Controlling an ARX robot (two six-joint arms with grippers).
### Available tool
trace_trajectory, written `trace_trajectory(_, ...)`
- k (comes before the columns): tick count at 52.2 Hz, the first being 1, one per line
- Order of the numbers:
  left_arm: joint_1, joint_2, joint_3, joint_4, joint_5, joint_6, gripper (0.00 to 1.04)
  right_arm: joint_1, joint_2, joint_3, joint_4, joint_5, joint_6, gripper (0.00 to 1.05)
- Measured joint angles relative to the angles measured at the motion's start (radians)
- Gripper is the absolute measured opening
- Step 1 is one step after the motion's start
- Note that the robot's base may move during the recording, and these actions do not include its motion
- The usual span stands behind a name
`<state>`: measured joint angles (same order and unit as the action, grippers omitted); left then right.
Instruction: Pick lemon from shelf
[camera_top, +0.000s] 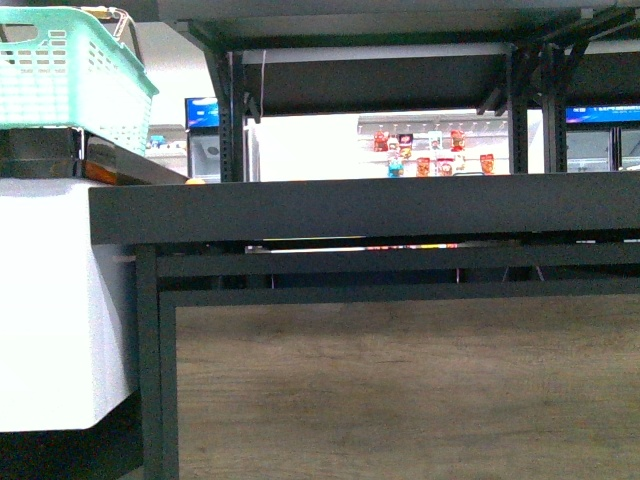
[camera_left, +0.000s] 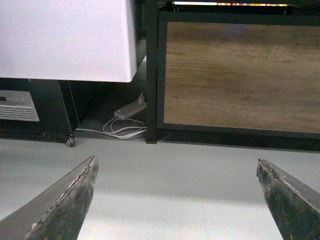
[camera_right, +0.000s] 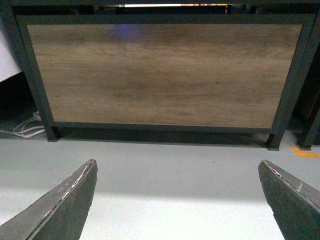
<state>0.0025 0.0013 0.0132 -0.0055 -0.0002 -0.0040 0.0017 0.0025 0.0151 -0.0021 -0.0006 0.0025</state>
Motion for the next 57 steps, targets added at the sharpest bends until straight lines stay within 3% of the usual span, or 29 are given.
trace_trajectory(57, 0.0, 0.0, 0.0, 0.0, 0.0, 0.0, 0.97, 0.0, 0.0, 0.0, 0.0, 0.0, 0.0, 0.97)
